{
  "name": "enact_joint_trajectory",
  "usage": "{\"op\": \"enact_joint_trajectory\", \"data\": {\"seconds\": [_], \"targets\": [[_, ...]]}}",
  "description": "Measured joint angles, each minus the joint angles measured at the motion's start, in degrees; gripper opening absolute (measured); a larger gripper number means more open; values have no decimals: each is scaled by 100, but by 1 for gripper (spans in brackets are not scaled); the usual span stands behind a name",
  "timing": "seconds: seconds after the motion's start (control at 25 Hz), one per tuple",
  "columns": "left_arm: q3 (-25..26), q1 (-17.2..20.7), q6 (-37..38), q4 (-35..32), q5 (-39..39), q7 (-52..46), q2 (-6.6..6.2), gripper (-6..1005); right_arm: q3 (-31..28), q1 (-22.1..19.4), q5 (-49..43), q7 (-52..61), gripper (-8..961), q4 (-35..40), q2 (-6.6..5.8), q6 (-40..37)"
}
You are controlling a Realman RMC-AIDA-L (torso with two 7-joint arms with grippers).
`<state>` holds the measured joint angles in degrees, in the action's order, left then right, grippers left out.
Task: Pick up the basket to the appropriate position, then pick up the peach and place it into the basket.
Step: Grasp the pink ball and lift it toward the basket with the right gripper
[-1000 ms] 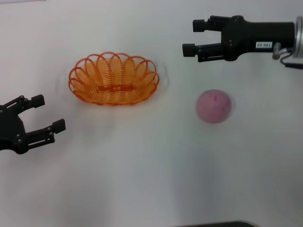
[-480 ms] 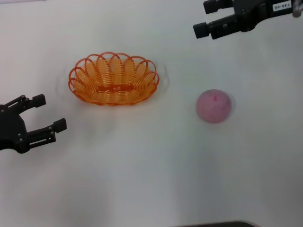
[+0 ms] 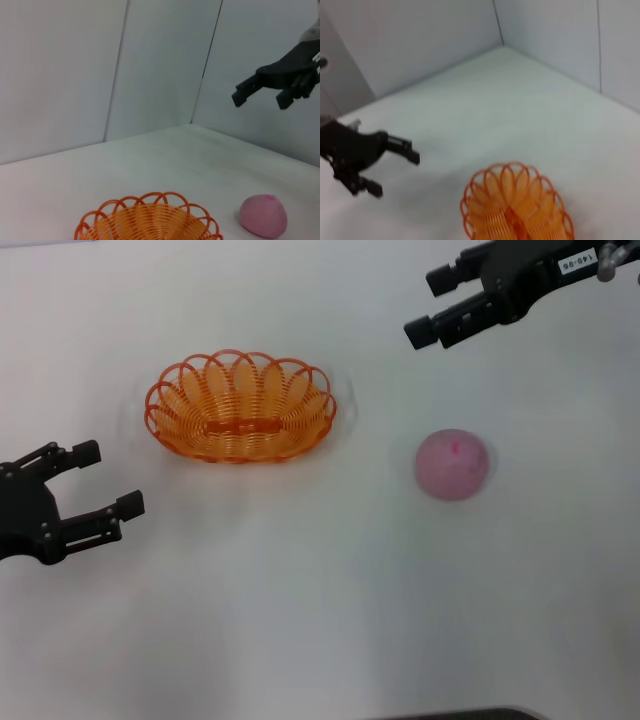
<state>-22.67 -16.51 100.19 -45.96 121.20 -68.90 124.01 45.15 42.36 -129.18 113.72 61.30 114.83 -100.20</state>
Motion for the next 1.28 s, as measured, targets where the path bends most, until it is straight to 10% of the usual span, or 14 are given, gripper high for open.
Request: {"op": "enact_joint_trajectory", "data": {"seconds": [0.64, 1.28], "targets": [[-8, -82, -115, 31, 0, 0, -9, 888, 1082, 924, -2712, 936, 932, 122, 391, -255], [-19, -104, -265, 156, 0, 0, -19, 888, 1513, 979, -2918, 1025, 931, -365, 460, 75]]}}
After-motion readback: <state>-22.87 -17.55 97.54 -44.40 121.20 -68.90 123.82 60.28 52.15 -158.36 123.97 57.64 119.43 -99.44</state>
